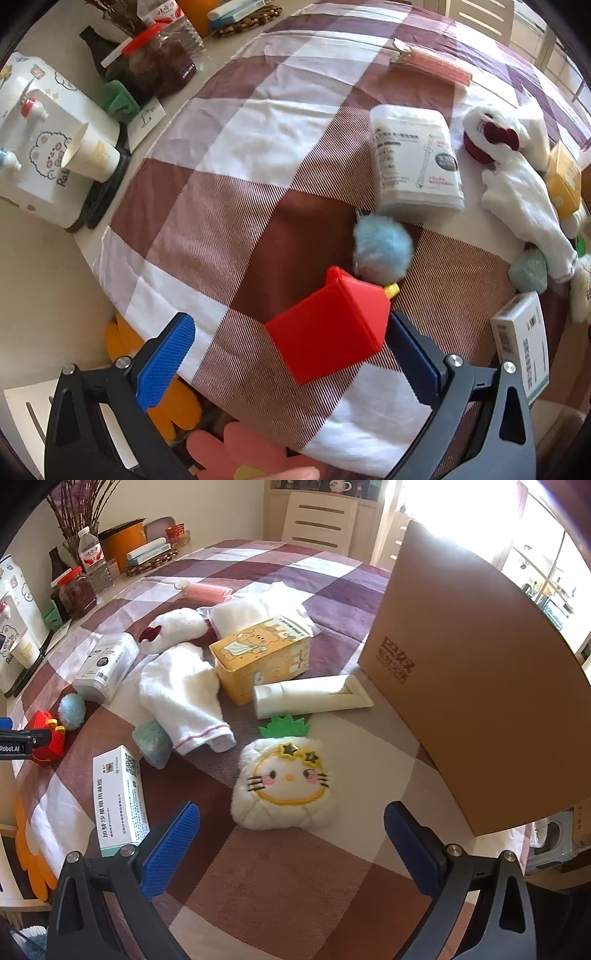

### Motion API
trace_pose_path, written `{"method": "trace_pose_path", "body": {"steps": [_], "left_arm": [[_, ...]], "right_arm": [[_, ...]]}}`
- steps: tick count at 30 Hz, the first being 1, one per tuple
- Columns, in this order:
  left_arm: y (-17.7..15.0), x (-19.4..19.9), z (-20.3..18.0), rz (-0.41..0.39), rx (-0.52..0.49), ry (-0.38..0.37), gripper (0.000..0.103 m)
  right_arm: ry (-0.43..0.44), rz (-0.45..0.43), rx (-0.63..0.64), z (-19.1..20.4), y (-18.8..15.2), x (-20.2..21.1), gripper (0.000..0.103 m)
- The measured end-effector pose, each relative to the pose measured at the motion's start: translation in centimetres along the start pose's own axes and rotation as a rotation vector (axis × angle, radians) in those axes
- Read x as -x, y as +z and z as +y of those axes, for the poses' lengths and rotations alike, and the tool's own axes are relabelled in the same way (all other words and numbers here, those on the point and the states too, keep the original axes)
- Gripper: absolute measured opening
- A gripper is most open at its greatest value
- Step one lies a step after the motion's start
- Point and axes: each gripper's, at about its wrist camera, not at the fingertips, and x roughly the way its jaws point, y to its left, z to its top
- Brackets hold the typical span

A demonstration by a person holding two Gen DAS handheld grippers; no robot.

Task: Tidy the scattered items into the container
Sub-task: 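Reach the left tool to the red house-shaped box while the right tool reaches the white medicine box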

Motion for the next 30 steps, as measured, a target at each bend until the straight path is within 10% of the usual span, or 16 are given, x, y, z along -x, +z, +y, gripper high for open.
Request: {"method": "trace_pose_path", "body": {"steps": [5, 16, 25, 30], "left_arm": [[-0.4, -0.1, -0.6, -0.027, -0.073, 0.009, 0.103], [-0.7, -0.7, -4.0, -0.124, -0.69, 0.015, 0.103], [-0.4, -2.8, -3.1, -0.081, -0.635, -0.088, 0.103], [-0.3, -2.7, -2.7, -0.076, -0.588, -0.154, 0.094]], "right_arm": [[0.031, 0.006, -0.001, 0.0, -0.1, 0.1, 0.102], [0.205, -0.015, 0.215, 8.0, -0.8, 0.8, 0.103], [0.131, 0.075, 0.333, 12.7, -1.4, -2.4, 0.102], [0.179, 0.102, 0.33, 13.1, -1.3, -3.1, 0.072]]}}
